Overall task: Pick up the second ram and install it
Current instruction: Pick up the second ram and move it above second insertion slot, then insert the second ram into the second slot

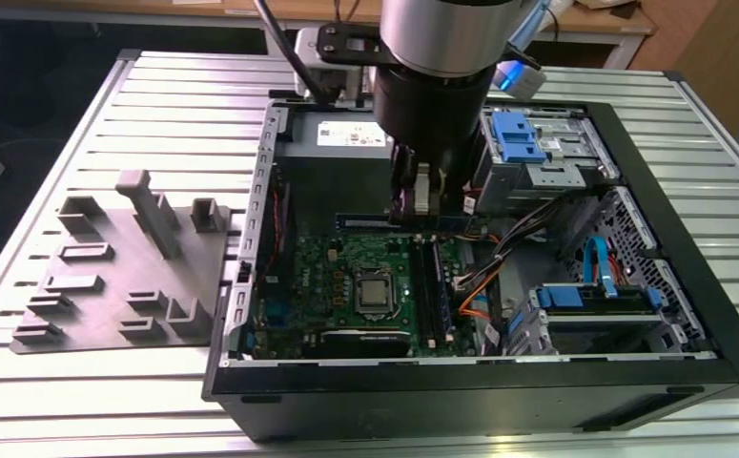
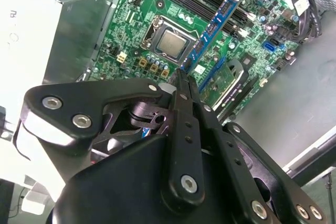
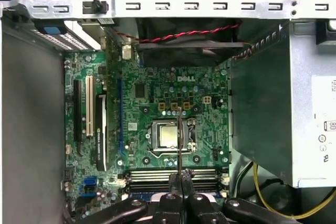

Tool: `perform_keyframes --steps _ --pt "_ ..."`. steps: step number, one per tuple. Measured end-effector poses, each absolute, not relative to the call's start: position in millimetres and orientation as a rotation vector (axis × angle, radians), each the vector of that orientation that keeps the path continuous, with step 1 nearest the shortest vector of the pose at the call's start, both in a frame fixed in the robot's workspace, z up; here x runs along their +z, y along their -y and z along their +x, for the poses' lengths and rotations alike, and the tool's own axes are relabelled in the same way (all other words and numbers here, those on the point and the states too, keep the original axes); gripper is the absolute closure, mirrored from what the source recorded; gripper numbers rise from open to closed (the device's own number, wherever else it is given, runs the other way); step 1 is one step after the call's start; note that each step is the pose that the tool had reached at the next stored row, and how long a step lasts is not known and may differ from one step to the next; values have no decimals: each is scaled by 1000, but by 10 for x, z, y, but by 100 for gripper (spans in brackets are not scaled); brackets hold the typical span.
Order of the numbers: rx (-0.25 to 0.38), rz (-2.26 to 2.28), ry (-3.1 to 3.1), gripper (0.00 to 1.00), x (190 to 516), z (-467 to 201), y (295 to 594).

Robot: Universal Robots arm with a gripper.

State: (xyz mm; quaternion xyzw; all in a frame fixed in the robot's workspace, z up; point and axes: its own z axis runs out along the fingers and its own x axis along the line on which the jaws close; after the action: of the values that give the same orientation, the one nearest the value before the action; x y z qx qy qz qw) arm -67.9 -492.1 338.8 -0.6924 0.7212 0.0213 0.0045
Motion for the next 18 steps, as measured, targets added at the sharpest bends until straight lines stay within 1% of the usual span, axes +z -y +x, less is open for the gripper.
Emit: perform_keyframes --steps 7,18 --pt "67 -2170 -2260 92 3316 -677 4905" --pt "67 -2170 -2260 92 3300 -677 4905"
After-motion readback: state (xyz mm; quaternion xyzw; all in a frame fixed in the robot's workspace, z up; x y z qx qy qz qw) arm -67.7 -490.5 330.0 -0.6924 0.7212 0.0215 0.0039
